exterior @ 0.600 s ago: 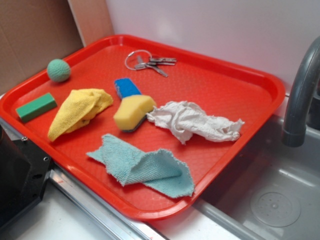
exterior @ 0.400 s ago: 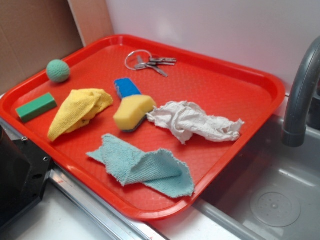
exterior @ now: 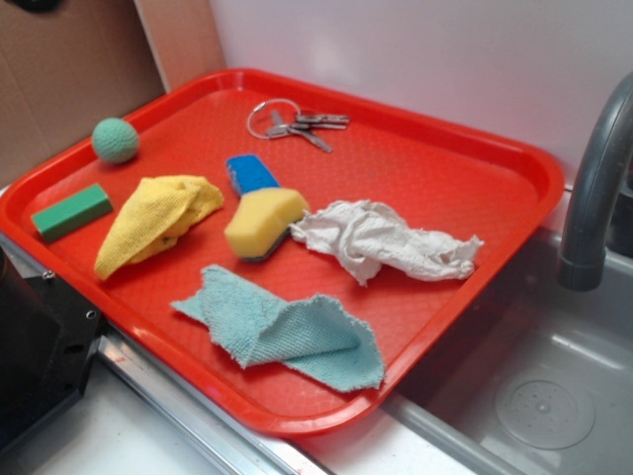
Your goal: Grab the green block.
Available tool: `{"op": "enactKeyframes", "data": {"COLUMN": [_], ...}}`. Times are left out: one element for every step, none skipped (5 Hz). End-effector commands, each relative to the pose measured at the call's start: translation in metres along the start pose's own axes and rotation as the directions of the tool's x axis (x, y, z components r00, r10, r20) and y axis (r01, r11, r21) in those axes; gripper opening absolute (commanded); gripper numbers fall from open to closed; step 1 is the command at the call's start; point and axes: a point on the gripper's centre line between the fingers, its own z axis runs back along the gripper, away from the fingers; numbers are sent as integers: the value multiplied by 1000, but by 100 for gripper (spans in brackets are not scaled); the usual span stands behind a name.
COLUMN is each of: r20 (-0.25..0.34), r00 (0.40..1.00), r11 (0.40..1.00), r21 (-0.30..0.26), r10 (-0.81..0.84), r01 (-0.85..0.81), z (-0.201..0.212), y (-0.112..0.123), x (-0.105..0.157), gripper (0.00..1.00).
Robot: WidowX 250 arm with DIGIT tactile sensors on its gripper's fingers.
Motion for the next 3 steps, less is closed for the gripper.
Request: {"op": "enactKeyframes", "data": {"r20": [28,7,-14], "r00": [997,995,996], "r11": [997,995,996], "r21": [22,23,27], "r10": [-72,-101,-90], "r01": [72,100,90], "z": [-53,-70,-91], "y": [52,67,91], "x": [-8,-18,-23], "gripper": [100,100,100]}}
